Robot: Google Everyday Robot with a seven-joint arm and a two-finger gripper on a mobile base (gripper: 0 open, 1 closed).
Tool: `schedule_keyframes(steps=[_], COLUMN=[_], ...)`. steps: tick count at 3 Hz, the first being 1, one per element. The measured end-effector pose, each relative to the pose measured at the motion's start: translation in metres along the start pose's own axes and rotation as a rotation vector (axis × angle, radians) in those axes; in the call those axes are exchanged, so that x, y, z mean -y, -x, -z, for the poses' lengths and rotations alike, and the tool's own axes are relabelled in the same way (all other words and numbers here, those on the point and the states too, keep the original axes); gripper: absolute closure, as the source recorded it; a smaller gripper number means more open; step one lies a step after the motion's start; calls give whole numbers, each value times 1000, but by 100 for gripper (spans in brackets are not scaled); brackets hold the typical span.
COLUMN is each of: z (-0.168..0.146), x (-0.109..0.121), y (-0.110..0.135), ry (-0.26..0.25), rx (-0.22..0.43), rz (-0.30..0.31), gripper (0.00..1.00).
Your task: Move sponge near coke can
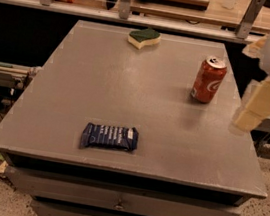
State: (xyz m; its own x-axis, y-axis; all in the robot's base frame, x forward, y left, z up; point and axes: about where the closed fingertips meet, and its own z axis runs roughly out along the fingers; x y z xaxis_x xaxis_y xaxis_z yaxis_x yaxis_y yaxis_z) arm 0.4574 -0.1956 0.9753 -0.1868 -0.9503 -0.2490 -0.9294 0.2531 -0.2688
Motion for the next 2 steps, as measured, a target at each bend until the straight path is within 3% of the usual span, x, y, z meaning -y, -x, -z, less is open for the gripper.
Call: schedule_keyframes(steps=[1, 2], z=[-40, -62], x=[38, 61], y=[68, 127], ry=[-10, -20], rx=[126, 228], rz=[20, 17], gripper=[0, 0])
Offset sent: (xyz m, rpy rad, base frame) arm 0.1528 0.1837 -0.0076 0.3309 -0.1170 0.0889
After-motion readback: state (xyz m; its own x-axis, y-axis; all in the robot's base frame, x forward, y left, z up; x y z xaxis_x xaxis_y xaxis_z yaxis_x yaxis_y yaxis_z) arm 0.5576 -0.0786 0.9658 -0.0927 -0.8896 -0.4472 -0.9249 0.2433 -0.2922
